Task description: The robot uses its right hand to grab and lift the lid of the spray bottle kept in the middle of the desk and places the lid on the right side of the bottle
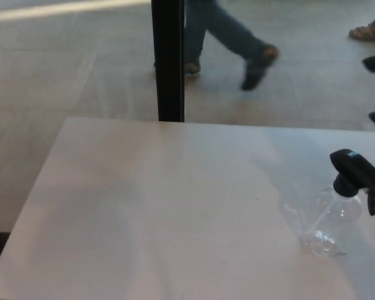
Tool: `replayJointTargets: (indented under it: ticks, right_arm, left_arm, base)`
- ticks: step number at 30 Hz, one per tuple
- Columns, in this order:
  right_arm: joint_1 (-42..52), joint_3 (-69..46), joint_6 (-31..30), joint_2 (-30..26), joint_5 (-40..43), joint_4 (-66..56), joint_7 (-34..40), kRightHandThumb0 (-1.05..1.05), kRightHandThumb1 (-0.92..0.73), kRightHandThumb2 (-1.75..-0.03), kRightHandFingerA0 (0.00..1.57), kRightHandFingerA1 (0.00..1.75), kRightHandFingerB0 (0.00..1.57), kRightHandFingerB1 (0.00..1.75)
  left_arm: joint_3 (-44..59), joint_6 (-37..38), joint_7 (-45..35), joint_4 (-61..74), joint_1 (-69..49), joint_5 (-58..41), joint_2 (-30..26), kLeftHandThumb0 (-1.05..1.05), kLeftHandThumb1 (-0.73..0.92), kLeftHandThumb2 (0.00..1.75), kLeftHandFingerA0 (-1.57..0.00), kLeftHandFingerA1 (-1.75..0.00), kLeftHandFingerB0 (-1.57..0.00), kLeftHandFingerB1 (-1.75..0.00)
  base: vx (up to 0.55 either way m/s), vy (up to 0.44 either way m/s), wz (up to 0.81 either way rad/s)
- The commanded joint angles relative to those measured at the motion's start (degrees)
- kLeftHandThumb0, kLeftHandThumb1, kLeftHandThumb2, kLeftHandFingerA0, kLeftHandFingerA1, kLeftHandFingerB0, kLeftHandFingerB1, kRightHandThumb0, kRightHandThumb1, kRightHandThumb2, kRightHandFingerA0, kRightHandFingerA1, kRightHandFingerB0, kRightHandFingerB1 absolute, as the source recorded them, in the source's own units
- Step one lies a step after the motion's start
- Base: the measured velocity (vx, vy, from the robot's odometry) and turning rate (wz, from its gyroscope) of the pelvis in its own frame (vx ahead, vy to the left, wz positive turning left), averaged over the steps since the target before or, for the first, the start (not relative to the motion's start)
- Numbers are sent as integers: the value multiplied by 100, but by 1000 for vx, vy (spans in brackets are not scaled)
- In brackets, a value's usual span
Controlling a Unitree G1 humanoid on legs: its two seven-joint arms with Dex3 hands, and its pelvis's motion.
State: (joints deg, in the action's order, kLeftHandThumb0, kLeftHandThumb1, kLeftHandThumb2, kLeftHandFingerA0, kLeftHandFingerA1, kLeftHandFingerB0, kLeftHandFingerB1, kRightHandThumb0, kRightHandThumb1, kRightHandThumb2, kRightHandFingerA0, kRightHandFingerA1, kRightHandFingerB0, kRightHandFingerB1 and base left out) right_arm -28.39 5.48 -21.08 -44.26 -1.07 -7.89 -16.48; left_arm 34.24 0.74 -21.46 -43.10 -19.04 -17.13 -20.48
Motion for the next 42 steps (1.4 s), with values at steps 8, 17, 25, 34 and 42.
replayJointTargets:
  ticks: [8,17,25,34,42]
  right_arm:
    - [-472,1085,-1191,-636,-878,-264,-1205,-97,-66,-79,32,62,27,37]
    - [-720,1901,-924,-1270,-1751,-600,-2154,-100,-91,-69,42,118,25,29]
    - [-1126,2471,-1601,-1495,-2347,-1282,-2976,-92,-71,-62,67,82,25,29]
    - [-762,2105,-1788,-926,-2454,-1328,-2303,-62,-57,-90,90,106,31,49]
    - [-455,1964,-1366,-679,-3132,-978,-1751,-33,-77,-65,89,142,61,44]
  left_arm:
    - [49,-260,-111,-27,-63,-188,-198,-84,84,65,-57,-50,-39,-38]
    - [-24,-120,-168,-26,-207,-187,-182,-85,85,65,-57,-51,-39,-39]
    - [16,-130,-231,-204,-110,-254,-216,-85,85,65,-57,-50,-39,-38]
    - [26,-46,-252,-220,-118,-282,-174,-87,71,109,-54,-60,-35,-51]
    - [40,-41,-322,-182,-139,-332,-168,-87,87,66,-56,-50,-38,-38]
  base:
    - [0,0,0]
    - [0,0,0]
    - [0,0,0]
    - [0,0,0]
    - [0,0,0]
